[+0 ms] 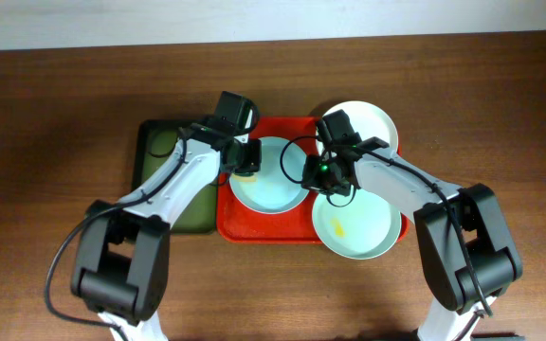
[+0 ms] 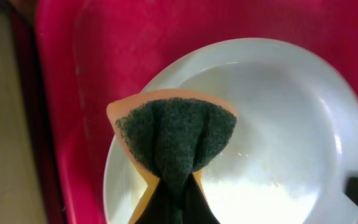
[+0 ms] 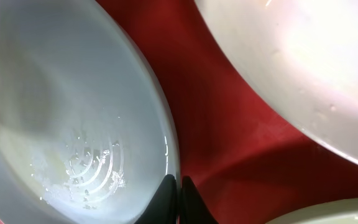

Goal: Clean dirty plates on tray and stack at the side
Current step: 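Scrub the light-blue plate with the sponge held in the left gripper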

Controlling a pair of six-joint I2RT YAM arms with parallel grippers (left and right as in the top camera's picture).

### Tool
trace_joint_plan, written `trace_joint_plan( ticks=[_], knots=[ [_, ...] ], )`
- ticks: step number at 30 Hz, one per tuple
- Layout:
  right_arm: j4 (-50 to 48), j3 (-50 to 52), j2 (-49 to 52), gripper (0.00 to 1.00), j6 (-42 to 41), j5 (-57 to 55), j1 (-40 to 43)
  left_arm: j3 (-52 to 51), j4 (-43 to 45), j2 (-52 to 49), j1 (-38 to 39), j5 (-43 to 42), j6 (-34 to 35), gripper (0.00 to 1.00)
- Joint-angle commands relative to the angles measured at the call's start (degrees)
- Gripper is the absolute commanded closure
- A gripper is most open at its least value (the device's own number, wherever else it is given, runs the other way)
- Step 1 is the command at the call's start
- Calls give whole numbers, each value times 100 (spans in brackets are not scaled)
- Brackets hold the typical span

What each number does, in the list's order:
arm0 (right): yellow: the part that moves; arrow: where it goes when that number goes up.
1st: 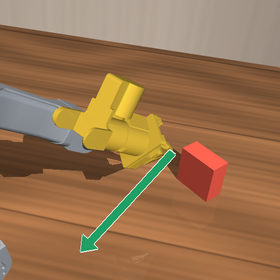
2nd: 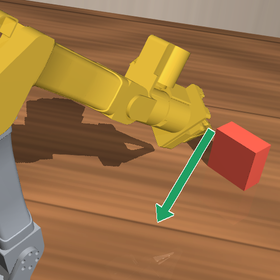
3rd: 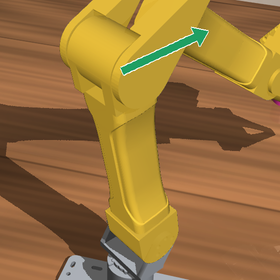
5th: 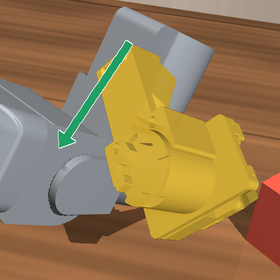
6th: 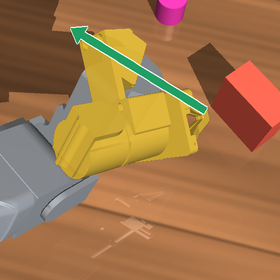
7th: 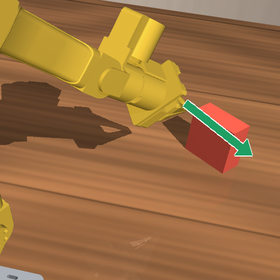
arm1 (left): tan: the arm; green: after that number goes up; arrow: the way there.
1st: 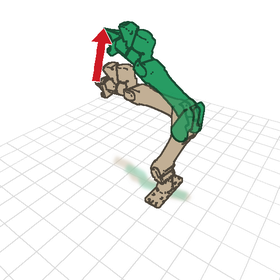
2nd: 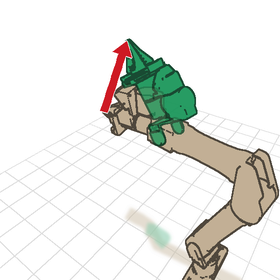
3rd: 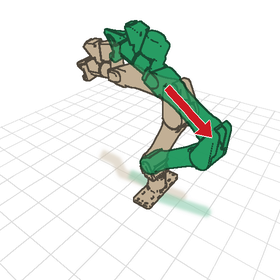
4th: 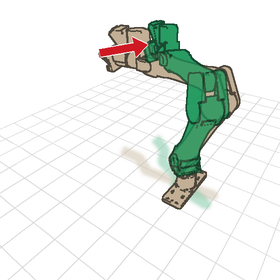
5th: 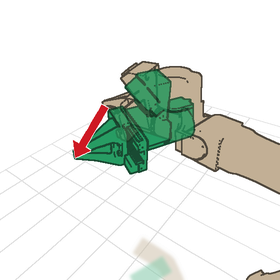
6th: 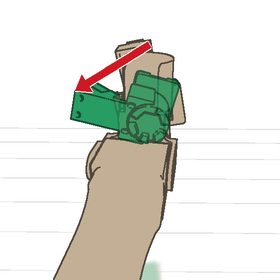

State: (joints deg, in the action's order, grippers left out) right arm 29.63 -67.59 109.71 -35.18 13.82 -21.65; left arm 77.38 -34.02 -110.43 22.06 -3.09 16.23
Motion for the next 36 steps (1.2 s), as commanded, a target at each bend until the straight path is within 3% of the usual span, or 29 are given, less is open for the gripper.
trace_joint_plan(
  ticks=[1, 7, 12, 16, 18, 21, 27, 29, 33, 36],
  knots=[
    [55, 11, 28, 96, 197, -52, -59, 87, 122, -361, 7, 57, -94, 100],
    [-92, 11, 28, 96, 496, -52, -254, 87, 293, -979, 396, -42, -92, 100],
    [-98, 11, 28, 96, 496, -55, -271, 170, 321, -1191, 793, -922, -94, 100],
    [-98, 11, 28, 96, 496, -55, -271, 1113, -767, -872, 433, -953, -267, 100],
    [-96, 11, 28, 96, 496, -55, -271, 1191, -1023, -748, 374, -496, -286, 100],
    [-98, 11, 28, 96, 496, -55, -271, 1091, -1038, -756, 378, 1108, -284, 100],
    [-96, 11, 28, 96, 496, -55, -271, 1078, -955, -1152, 380, 1329, -284, 100],
    [-96, 11, 28, 96, 496, -55, -271, 1078, -977, -1530, 380, 704, -284, 100],
    [-111, 11, 28, 96, 496, -55, -271, 1104, -911, -1661, 363, -2374, -455, 100],
    [-118, 9, 28, 96, 498, -46, -267, 1311, -1051, -1552, 275, -2859, -721, 100]
  ],
)
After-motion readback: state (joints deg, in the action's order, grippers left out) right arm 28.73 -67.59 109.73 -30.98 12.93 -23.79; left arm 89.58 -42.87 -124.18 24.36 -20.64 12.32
